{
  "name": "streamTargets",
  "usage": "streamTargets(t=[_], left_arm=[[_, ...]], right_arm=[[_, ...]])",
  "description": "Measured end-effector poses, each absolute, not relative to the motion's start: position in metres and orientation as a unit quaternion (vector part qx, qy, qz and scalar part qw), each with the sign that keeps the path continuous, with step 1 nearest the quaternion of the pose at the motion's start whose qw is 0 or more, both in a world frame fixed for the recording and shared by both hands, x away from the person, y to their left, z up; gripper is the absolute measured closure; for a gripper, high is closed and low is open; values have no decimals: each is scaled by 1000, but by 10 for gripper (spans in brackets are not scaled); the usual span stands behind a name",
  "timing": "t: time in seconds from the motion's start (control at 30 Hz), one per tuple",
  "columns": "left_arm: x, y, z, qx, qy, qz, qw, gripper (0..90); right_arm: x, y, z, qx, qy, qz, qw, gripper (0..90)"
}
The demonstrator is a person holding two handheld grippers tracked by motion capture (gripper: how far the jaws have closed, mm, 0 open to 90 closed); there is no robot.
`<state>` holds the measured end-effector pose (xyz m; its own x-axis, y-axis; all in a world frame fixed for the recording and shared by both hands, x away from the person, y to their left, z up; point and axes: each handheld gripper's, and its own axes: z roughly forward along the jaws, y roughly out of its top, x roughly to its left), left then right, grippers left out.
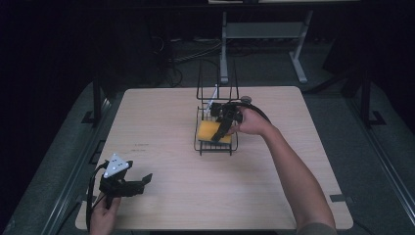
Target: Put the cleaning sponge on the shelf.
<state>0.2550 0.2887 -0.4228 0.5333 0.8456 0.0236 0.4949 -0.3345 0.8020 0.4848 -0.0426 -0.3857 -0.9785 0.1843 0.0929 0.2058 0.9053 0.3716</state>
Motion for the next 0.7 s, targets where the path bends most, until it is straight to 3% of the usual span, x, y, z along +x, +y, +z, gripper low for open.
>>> streamTargets(t=[0.7], left_arm=[[252, 291, -423, 786, 426, 227, 387, 143]], right_arm=[[492, -44, -398, -109, -976, -186, 35, 214]])
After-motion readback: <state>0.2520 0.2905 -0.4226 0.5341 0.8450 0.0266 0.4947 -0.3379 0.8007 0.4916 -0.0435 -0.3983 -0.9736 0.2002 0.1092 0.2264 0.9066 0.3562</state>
